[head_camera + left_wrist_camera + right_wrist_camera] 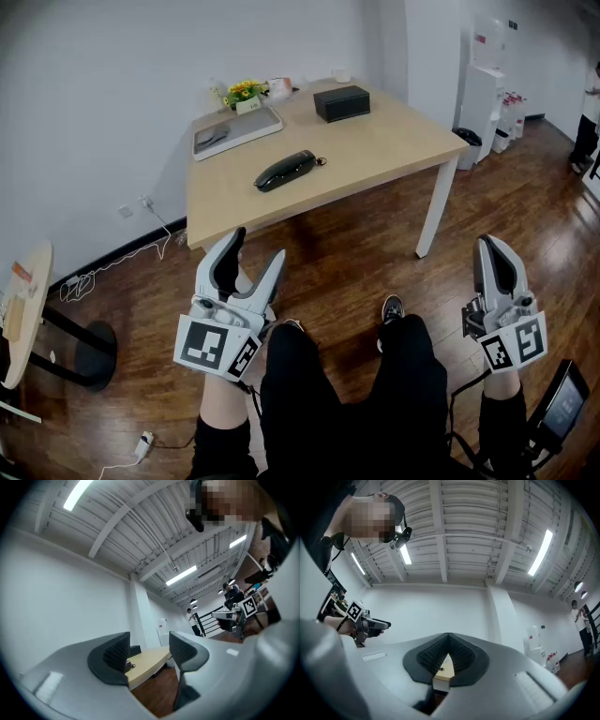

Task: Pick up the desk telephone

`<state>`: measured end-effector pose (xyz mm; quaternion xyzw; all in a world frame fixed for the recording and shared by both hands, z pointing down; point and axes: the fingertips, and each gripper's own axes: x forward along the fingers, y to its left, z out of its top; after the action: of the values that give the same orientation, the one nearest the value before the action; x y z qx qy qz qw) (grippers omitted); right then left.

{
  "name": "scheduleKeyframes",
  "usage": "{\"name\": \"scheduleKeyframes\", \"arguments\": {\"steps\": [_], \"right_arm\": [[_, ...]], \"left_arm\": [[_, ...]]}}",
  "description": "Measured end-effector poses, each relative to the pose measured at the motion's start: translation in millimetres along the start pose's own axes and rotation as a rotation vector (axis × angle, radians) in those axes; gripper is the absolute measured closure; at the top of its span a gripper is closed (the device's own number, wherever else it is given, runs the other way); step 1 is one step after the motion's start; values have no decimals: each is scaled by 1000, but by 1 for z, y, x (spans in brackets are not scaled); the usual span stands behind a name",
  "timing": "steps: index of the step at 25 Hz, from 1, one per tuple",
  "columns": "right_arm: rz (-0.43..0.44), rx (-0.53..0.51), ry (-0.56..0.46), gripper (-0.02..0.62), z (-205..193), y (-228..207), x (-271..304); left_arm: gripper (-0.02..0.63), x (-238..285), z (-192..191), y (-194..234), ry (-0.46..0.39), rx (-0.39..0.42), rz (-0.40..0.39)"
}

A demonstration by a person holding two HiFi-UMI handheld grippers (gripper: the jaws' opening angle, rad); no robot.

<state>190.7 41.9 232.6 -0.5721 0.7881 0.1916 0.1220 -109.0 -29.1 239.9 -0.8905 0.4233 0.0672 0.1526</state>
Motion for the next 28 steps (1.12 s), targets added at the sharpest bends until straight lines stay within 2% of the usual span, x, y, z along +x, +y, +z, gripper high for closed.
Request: {"name": "scheduleKeyframes", "arguments": {"steps": [7, 10, 13, 16, 19, 24, 28], "right_arm": [[68, 12, 25, 595, -36, -5, 56], [96, 29, 40, 595, -55, -17, 80], [123, 55, 51, 595, -73, -30, 105], [143, 71, 41, 595, -83, -40, 129], [165, 78, 21, 595, -91, -44, 152], [170, 97, 33, 595, -115, -51, 190], [191, 106, 57, 595, -137, -54, 216]], "left_arm": [[358, 38, -16, 31, 4, 2, -11], [356, 61, -34, 37, 45, 18, -26], [347, 93, -56, 50, 121, 74, -45], [344, 136, -84, 76, 223, 144, -73], [327, 178, -122, 100, 358, 160, -158], [311, 228, -195, 146, 647, 215, -272], [305, 247, -245, 169, 905, 271, -391]]}}
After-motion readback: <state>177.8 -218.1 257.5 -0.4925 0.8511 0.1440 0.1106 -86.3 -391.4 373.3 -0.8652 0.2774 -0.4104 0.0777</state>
